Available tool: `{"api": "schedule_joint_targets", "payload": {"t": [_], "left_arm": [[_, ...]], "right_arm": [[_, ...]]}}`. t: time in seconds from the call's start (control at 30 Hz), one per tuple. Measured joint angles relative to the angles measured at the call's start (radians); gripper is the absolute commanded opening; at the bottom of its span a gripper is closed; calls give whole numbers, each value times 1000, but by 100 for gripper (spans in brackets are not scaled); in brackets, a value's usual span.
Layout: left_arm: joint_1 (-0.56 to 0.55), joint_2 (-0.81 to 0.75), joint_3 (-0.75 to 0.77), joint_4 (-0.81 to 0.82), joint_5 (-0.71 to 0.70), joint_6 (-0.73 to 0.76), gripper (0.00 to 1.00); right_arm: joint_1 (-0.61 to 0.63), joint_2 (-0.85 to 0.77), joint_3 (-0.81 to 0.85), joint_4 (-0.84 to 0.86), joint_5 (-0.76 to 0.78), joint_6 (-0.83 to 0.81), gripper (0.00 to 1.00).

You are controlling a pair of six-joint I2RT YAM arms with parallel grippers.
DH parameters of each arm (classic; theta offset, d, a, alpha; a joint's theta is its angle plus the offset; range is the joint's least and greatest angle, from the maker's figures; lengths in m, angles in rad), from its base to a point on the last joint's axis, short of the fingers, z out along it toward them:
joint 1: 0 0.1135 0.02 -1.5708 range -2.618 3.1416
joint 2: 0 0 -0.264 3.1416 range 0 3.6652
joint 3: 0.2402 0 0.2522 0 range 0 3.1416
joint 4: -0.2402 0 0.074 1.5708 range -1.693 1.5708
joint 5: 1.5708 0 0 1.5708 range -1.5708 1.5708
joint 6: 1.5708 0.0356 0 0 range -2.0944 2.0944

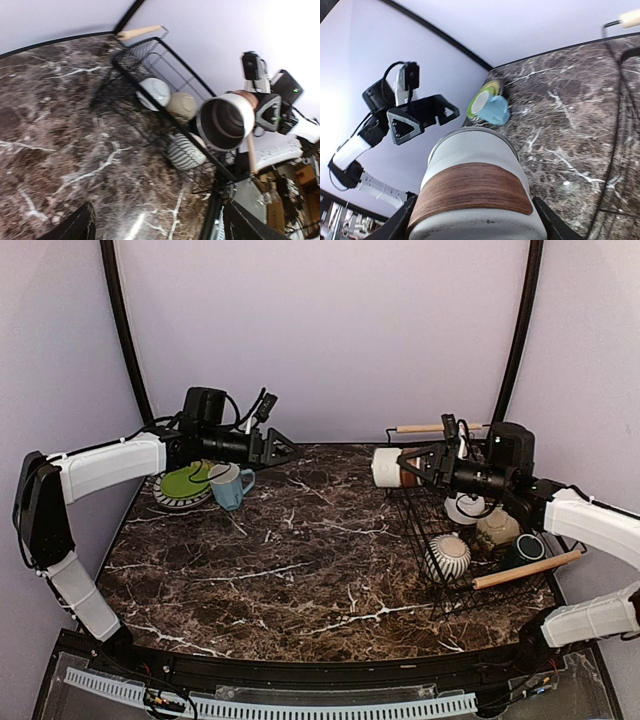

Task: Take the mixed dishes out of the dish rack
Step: Pass from the right arm to the left, then place the cup at the corner of the board.

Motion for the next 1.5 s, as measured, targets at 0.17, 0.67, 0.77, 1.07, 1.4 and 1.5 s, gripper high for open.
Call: {"api": "schedule_joint_targets", "payload": {"t": [0.17, 0.67, 0.77, 1.07, 1.4, 1.5], "left_arm": [[-44, -1, -88, 296, 217, -192, 87], [-80, 77, -154, 873, 402, -618, 57], [-85, 78, -154, 892, 408, -635, 44], [-85, 79, -151, 872, 407, -622, 2], [-89, 67, -61, 496, 326, -332, 1], [-91, 63, -21, 297, 216, -204, 1]], "right_arm": [[117, 112, 36, 170, -47, -2, 4], [235, 470, 250, 504, -72, 55, 6], [239, 501, 267, 526, -80, 69, 14], [246, 519, 268, 560, -102, 97, 42], [241, 465, 261, 381, 8, 29, 99], [224, 399, 233, 301, 90, 8, 99]]}}
